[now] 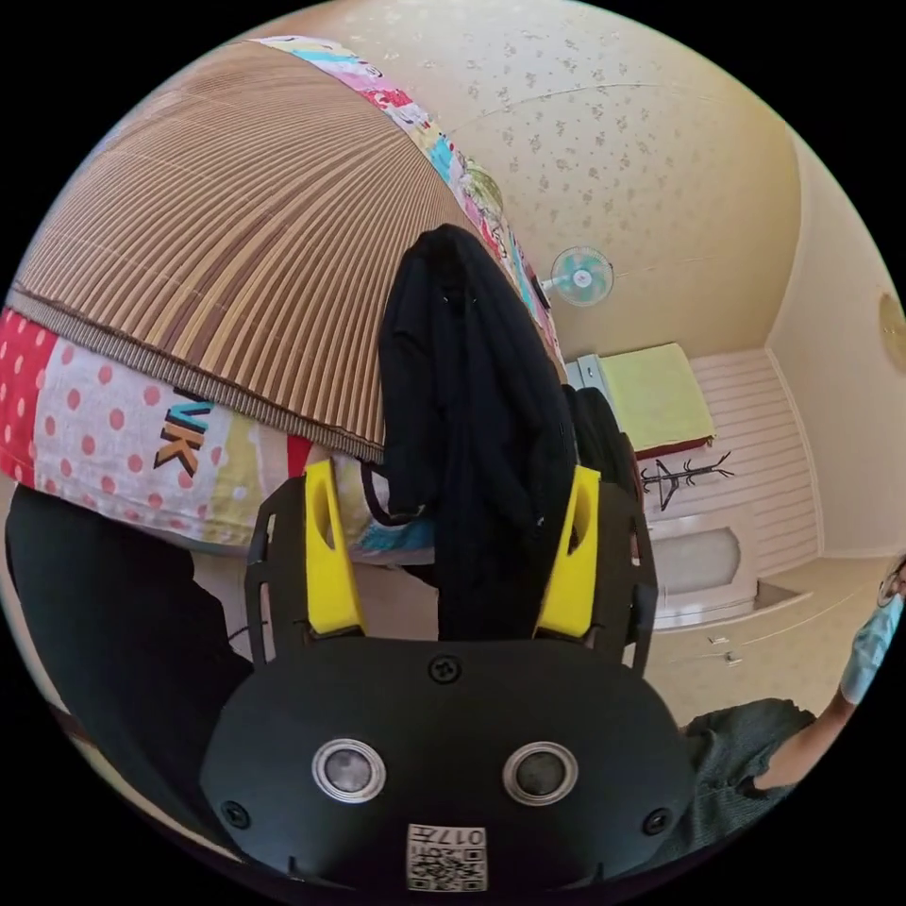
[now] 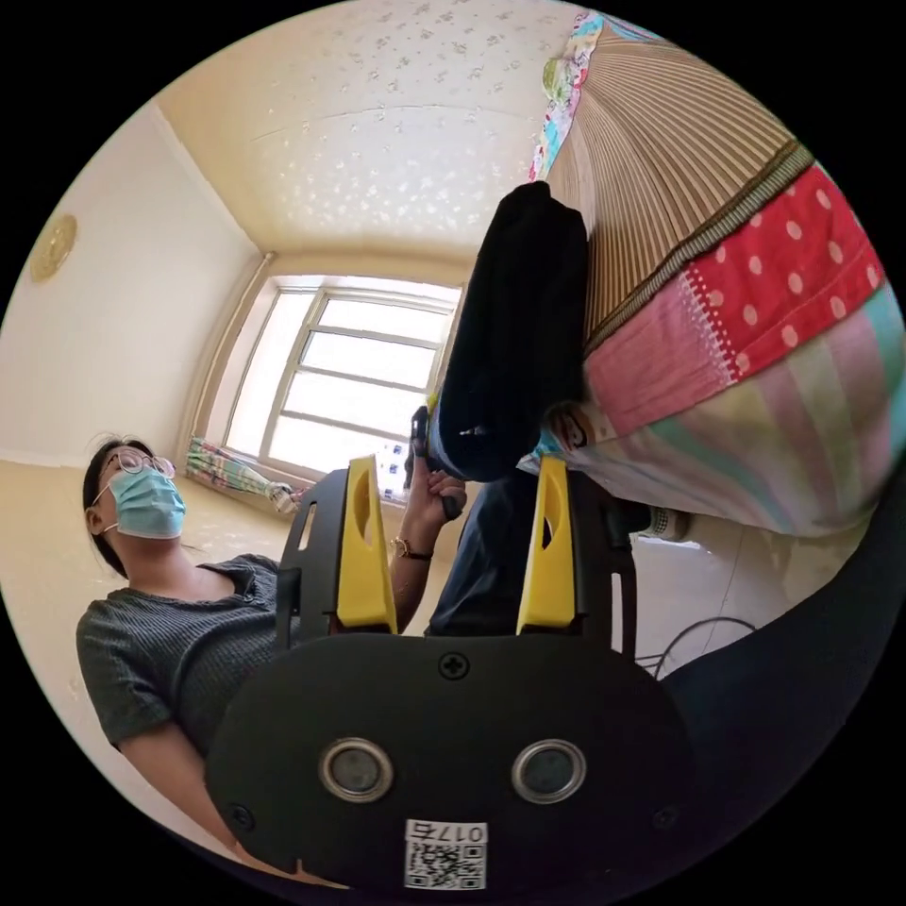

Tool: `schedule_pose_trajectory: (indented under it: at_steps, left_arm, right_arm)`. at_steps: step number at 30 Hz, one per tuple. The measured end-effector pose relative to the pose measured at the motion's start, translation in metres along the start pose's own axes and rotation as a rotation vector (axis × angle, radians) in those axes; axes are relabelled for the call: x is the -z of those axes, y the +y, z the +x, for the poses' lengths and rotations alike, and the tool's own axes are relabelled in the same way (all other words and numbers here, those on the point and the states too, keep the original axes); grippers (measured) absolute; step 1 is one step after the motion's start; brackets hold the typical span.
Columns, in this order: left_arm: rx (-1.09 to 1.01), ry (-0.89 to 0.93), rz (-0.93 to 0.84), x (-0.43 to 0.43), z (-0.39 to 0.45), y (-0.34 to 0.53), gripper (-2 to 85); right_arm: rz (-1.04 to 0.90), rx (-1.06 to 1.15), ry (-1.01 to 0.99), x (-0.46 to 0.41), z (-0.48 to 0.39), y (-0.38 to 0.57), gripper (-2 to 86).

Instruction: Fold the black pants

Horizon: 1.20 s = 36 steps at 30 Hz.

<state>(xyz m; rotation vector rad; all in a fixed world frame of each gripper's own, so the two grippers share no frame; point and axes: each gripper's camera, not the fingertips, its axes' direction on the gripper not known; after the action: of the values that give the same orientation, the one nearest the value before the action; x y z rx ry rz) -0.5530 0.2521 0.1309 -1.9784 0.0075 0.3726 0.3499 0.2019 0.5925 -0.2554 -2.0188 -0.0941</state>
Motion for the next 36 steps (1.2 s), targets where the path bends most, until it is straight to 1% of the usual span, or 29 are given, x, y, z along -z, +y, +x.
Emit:
schedule_pose_trajectory:
  at_steps: [1, 2, 4, 6, 8, 11, 14, 16, 19, 20, 22, 25, 27, 31, 33, 34, 36]
  left_arm:
    - [-0.011, 0.028, -0.041, -0.001, 0.004, -0.005, 25.6]
    - [0.012, 0.075, -0.059, -0.002, 0.003, -0.005, 18.5]
    - [0.027, 0.072, -0.062, 0.002, 0.001, -0.004, 14.8]
    - [0.042, 0.114, -0.08, 0.01, -0.002, -0.005, 12.6]
    - [0.093, 0.249, -0.105, 0.02, -0.007, 0.001, 10.7]
    - [0.088, 0.295, -0.168, 0.026, 0.007, 0.021, 10.0]
    - [0.077, 0.338, -0.231, 0.027, 0.024, 0.048, 9.6]
    - [0.071, 0.351, -0.244, 0.03, 0.029, 0.062, 9.4]
    - [0.035, 0.365, -0.213, 0.052, 0.038, 0.071, 9.1]
    - [0.008, 0.383, -0.229, 0.061, 0.046, 0.069, 9.0]
    - [-0.048, 0.392, -0.247, 0.076, 0.066, 0.071, 8.9]
    - [-0.168, 0.43, -0.246, 0.1, 0.11, 0.081, 9.0]
    - [-0.246, 0.483, -0.238, 0.111, 0.139, 0.086, 9.7]
    - [-0.427, 0.611, -0.195, 0.139, 0.199, 0.098, 11.1]
    - [-0.484, 0.604, -0.176, 0.15, 0.212, 0.103, 10.0]
    - [-0.505, 0.564, -0.177, 0.154, 0.217, 0.106, 9.8]
    - [-0.516, 0.492, -0.185, 0.156, 0.217, 0.11, 9.7]
  right_arm:
    - [-0.005, -0.014, -0.001, -0.002, 0.002, 0.0, 23.5]
    - [-0.014, -0.034, -0.006, -0.006, 0.007, 0.001, 24.1]
    - [-0.026, -0.048, -0.017, -0.012, 0.011, 0.002, 25.1]
    - [-0.035, -0.053, -0.034, -0.02, 0.016, -0.001, 26.5]
    - [-0.032, -0.045, -0.052, -0.026, 0.017, -0.005, 27.3]
    - [-0.033, -0.021, -0.071, -0.038, 0.019, -0.015, 29.2]
    - [-0.005, 0.001, -0.136, -0.044, 0.024, -0.027, 32.0]
    - [0.03, -0.031, -0.175, -0.044, 0.03, -0.032, 33.2]
    - [0.044, -0.042, -0.22, -0.039, 0.032, -0.032, 30.1]
    - [0.048, -0.025, -0.225, -0.037, 0.025, -0.03, 27.7]
    - [0.066, 0.012, -0.223, -0.031, 0.009, -0.025, 26.1]
    - [0.135, 0.09, -0.295, -0.014, -0.016, -0.018, 24.0]
    - [0.188, 0.174, -0.365, 0.004, -0.037, -0.021, 22.7]
    - [0.273, 0.323, -0.417, 0.046, -0.076, -0.039, 21.2]
    - [0.321, 0.48, -0.372, 0.085, -0.115, -0.056, 20.5]
    - [0.337, 0.519, -0.348, 0.095, -0.126, -0.06, 20.3]
    - [0.435, 0.632, -0.229, 0.14, -0.168, -0.074, 19.7]
